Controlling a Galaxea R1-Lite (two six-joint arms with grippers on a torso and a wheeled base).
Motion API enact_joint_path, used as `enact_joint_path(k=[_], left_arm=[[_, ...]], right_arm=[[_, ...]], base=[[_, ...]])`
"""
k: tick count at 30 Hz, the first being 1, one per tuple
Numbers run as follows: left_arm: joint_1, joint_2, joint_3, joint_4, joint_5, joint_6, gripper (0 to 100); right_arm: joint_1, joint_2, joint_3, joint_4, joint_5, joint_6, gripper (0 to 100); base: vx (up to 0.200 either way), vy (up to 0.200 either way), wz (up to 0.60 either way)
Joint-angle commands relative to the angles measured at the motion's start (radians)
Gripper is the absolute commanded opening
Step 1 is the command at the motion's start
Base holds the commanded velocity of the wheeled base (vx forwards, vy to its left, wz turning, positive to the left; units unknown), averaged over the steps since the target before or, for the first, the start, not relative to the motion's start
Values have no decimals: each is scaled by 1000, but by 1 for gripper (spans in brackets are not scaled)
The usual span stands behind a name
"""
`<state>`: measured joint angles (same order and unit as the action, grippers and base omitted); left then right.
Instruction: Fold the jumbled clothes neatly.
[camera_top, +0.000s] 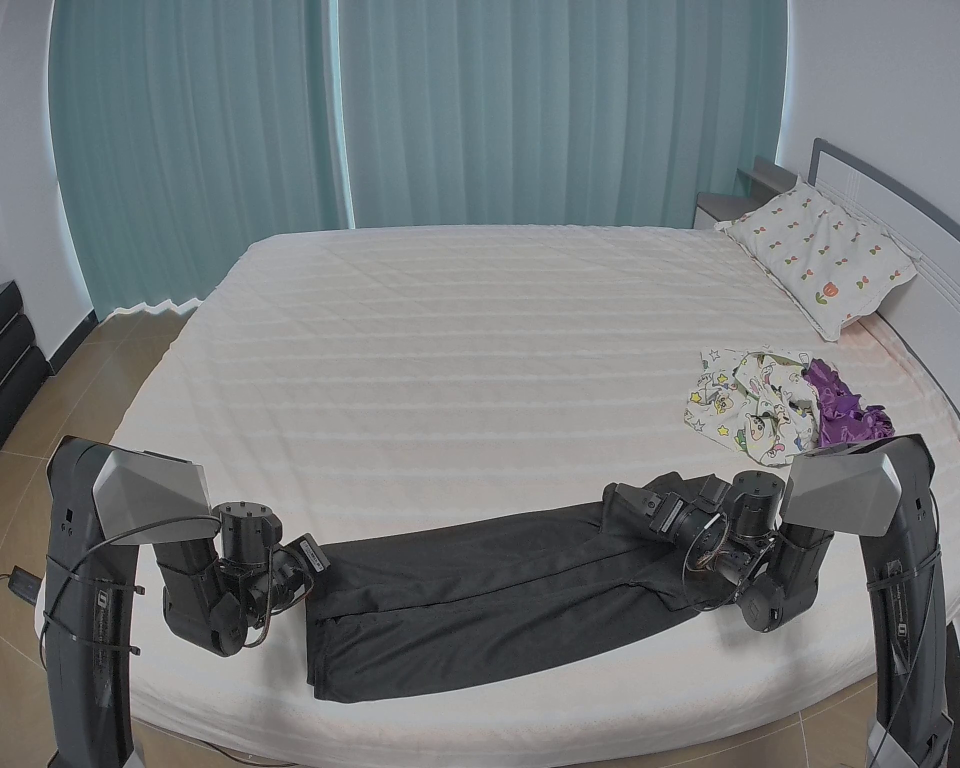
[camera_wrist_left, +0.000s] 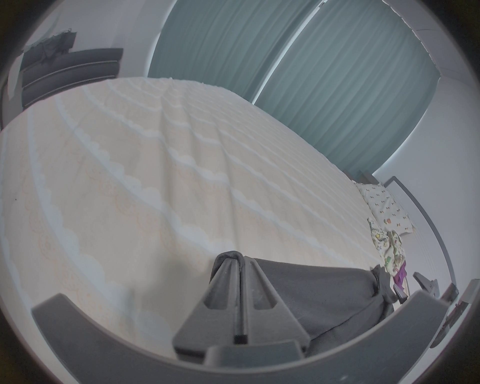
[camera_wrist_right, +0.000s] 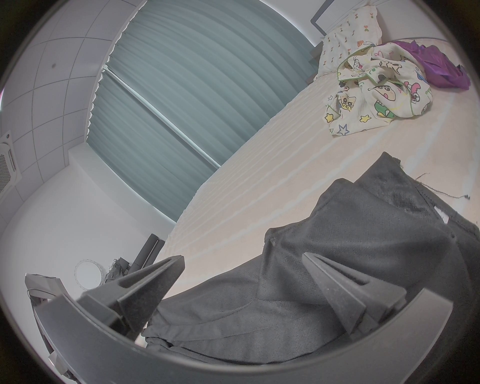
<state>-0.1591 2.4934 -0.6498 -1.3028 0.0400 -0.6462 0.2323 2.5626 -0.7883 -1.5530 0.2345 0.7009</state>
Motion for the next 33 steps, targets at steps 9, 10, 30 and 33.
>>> enact_joint_path(k=[9,10,30,33], left_arm=[[1,19,-54,-24,46,-24,0],[3,22,-57,-24,46,-23,0],[-5,-90,79,-23,46,-142,100],[-13,-111,98,-23,46,-144,100]], right_arm=[[-4,1,0,-12,-1,-1,100],[-4,1,0,-12,-1,-1,100],[-41,-35,1,-13,-3,-1,100],[-57,-44,3,-13,-4,-7,100]], base=[[0,0,0],[0,0,0],[0,0,0],[0,0,0]])
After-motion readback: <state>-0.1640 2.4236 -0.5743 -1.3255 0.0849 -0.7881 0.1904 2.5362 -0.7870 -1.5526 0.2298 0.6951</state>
